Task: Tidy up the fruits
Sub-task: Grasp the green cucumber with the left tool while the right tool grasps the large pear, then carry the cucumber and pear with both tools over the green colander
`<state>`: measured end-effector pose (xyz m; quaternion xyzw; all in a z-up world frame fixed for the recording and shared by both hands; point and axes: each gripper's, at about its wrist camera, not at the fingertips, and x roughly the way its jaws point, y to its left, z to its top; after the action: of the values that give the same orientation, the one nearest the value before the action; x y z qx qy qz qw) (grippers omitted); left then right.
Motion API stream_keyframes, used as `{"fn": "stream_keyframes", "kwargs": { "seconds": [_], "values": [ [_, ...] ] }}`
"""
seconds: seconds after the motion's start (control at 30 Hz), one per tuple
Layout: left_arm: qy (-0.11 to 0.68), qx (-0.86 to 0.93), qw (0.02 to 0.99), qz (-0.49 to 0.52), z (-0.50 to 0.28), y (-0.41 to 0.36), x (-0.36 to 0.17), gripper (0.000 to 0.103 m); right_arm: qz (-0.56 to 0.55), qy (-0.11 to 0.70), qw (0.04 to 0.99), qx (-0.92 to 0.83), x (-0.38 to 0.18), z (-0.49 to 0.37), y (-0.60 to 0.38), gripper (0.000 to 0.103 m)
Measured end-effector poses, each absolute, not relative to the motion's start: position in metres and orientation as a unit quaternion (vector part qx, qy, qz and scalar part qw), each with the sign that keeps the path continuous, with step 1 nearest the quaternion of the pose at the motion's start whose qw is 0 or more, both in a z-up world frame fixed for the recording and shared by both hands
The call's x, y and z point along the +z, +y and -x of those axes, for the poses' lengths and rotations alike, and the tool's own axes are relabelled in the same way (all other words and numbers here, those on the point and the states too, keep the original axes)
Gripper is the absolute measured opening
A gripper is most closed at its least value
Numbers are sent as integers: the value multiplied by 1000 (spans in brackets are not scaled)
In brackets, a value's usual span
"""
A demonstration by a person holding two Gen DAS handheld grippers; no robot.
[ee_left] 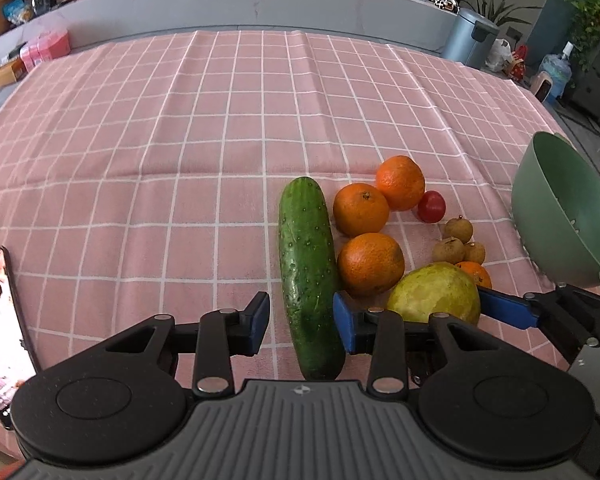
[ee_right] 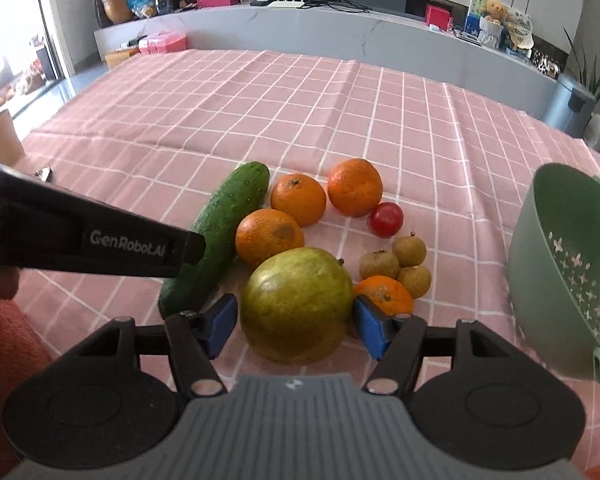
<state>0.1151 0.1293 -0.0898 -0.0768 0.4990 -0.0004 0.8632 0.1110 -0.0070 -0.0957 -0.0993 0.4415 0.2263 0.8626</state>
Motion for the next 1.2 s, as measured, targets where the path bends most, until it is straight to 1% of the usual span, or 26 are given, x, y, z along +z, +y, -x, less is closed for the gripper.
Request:
{"fn": "stream_keyframes", "kwargs": {
  "seconds": [0.2,0.43,0.57,0.8,0.93,1.2],
  "values": [
    [494,-3,865,90,-115,133,-90,44,121,428,867,224,-97,-108,-1,59],
    [494,-1,865,91,-119,132,-93,44,97,434,865,233,-79,-101,-25,59],
    [494,0,865,90,-122,133,-95,45,68,453,863,215,-75,-96,-54,59],
    [492,-2,862,121,-125,138,-101,45,45,473,868,144,-89,-110,-98,60],
    [482,4,867,128,-128,141,-97,45,26,474,869,140,-94,-119,-107,60],
    [492,13,860,133,-146,141,-103,47,11,474,868,148,-102,-130,-114,60]
  ]
}}
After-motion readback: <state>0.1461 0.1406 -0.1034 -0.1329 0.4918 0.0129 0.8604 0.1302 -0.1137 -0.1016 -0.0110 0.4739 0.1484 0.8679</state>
